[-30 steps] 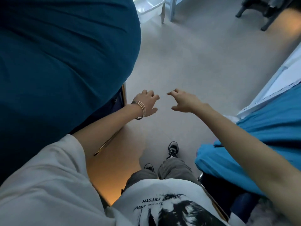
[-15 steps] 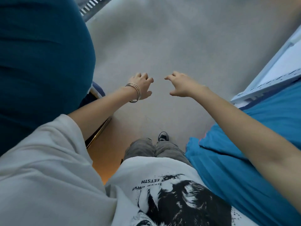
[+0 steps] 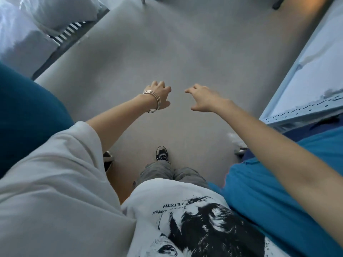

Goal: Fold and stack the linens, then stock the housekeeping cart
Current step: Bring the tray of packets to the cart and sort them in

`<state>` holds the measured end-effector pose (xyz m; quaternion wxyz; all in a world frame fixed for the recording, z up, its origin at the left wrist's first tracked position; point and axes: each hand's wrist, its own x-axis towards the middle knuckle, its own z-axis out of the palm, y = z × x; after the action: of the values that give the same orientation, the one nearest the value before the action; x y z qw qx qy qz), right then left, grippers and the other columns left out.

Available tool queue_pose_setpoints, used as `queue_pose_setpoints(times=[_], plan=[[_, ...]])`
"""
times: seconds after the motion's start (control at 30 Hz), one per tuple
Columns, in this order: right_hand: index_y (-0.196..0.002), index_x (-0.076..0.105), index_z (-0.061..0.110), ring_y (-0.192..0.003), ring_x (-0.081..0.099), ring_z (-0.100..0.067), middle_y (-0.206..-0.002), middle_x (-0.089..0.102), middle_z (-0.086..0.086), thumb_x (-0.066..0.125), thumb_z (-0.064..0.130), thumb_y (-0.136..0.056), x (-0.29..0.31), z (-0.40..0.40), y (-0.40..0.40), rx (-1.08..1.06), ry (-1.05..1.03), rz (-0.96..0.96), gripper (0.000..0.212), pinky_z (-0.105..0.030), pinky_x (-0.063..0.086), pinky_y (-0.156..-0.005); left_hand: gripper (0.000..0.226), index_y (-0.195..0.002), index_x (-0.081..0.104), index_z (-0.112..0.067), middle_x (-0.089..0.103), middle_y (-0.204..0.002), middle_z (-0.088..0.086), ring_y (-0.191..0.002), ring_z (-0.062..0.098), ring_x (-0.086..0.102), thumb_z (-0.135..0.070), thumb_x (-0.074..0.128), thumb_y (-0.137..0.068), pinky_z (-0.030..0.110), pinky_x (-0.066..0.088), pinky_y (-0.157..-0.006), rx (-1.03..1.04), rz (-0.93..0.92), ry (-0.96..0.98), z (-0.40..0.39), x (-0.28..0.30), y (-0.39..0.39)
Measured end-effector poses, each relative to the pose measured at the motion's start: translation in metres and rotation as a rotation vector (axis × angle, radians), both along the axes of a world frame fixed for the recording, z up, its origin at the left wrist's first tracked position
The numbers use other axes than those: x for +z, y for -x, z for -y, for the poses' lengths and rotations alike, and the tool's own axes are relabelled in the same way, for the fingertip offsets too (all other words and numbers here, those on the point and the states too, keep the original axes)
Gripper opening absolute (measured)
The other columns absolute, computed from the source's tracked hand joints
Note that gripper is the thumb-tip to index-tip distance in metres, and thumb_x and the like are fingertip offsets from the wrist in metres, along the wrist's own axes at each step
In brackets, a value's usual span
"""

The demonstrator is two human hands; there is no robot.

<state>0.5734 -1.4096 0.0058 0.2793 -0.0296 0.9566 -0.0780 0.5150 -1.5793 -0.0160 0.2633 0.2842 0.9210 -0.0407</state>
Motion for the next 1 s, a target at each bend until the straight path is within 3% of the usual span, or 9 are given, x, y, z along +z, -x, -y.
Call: queue_pose_setpoints(times=[0.3,0.77,1.0], plan=[[-0.144,0.032,0.021,-0.127,0.04,-0.029,-0.138,0.039,-0.007,0.061,0.024,-0.086,-0.001,-0.016,0.118,0.071,-0.023,0.022,0.064,-0.039,0.041,-0.096,0.055,-0.139,0.038,-0.017,0.039,-0.137,0.012,-0.126,0.034,0.036,-0.037,0.055,-0.09,0.04,0.038,-0.097,-0.01,-0.001,0.009,-0.011,-0.001,0.099],[-0.143,0.033,0.02,-0.124,0.042,-0.029,-0.137,0.039,-0.008,0.057,0.019,-0.087,0.0,-0.064,0.323,0.368,-0.03,0.029,0.062,-0.037,0.043,-0.088,0.054,-0.139,0.037,-0.018,0.037,-0.138,0.009,-0.127,0.032,0.034,-0.037,0.053,-0.091,0.038,0.037,-0.098,0.319,0.017,0.018,-0.045,-0.006,0.241],[-0.144,0.032,0.021,-0.124,0.041,-0.029,-0.137,0.038,-0.008,0.057,0.02,-0.087,0.002,-0.046,0.413,0.483,-0.028,0.018,0.062,-0.037,0.042,-0.086,0.054,-0.139,0.037,-0.018,0.038,-0.137,0.009,-0.126,0.031,0.035,-0.037,0.053,-0.091,0.038,0.037,-0.097,0.426,-0.033,0.018,-0.029,0.002,0.311]])
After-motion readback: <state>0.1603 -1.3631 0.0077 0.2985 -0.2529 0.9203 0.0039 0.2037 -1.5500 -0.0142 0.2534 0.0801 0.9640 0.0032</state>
